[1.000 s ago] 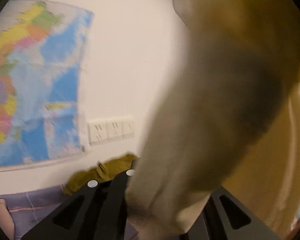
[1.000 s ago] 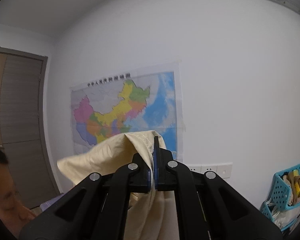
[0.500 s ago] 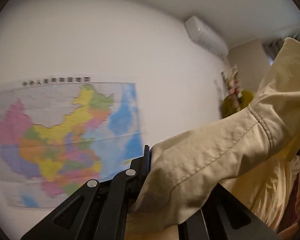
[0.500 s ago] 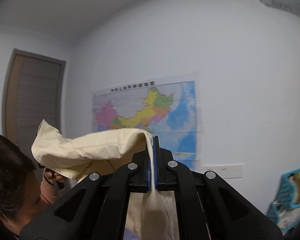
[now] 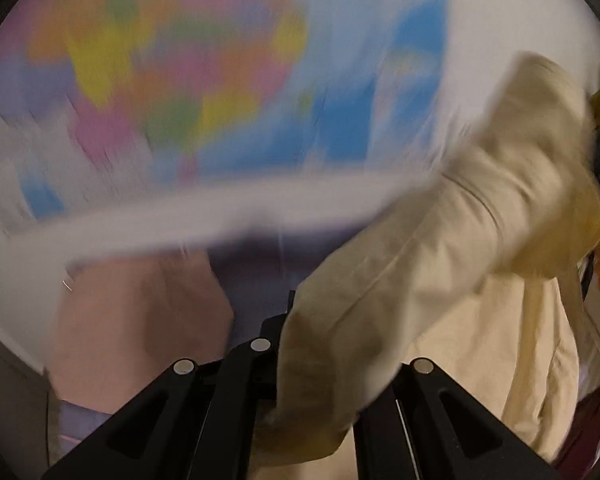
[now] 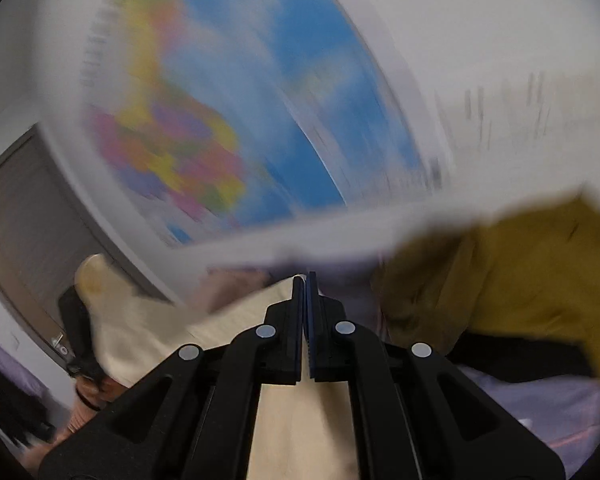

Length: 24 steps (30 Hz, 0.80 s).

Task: Fold large clothes

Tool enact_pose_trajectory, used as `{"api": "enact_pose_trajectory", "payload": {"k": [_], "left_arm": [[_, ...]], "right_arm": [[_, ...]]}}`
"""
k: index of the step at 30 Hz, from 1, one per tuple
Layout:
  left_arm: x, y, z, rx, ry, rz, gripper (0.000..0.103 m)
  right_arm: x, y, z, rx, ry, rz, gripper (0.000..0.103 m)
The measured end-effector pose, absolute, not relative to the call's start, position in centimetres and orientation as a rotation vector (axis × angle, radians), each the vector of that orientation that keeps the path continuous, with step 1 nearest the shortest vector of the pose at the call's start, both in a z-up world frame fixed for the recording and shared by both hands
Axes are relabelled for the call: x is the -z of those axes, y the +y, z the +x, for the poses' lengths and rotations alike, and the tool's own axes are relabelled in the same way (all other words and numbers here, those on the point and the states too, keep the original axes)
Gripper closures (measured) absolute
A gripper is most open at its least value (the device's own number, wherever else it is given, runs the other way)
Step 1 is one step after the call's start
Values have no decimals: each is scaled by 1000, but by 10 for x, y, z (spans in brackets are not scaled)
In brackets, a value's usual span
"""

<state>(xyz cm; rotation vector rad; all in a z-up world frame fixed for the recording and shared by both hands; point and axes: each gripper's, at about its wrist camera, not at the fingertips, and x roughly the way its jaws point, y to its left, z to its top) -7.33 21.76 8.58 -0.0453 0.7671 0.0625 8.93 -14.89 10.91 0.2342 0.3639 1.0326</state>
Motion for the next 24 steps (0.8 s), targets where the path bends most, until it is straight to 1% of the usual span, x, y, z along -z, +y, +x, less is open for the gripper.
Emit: {"api": "enact_pose_trajectory", "payload": {"k": [1, 2, 5, 8, 12, 14, 16, 18, 19, 20, 21, 22, 23, 24], "left_arm": [[-54, 228, -52, -78, 837, -81, 100], [-36, 232, -39, -70, 884, -78, 100], [8, 252, -9, -91, 991, -132, 100], [15, 273, 3, -74, 1026, -205, 100], [-5, 293, 6, -36, 995, -271, 99], [-9, 300, 15, -56, 977, -271, 91], [1, 303, 28, -92, 1019, -261, 81], [10, 299, 40, -96, 1054, -234, 77], [12, 299, 41, -130, 1059, -211, 74], [11, 300, 38, -137, 1043, -204, 68], [7, 301, 34, -127, 1025, -205, 64], [2, 303, 30, -116, 1011, -208, 61], [-6, 305, 23, -98, 980, -209, 59], [-14, 306, 13, -82, 951, -203, 56]], "right_arm": [[-95, -128, 111, -1003, 412, 207, 101], [-78, -108, 133, -988, 477, 191, 101], [-61, -80, 167, -965, 543, 191, 101], [-70, -80, 174, -979, 520, 212, 101], [-101, -83, 183, -982, 454, 247, 102], [-110, -81, 192, -950, 434, 276, 103], [-112, -76, 205, -900, 446, 282, 102], [-109, -67, 211, -903, 483, 262, 101], [-109, -67, 204, -878, 458, 232, 99], [-109, -72, 195, -866, 434, 208, 94], [-109, -76, 189, -875, 424, 203, 77], [-107, -85, 182, -899, 421, 211, 62], [-104, -98, 170, -922, 415, 209, 37], [-101, -106, 161, -920, 408, 191, 28]]}}
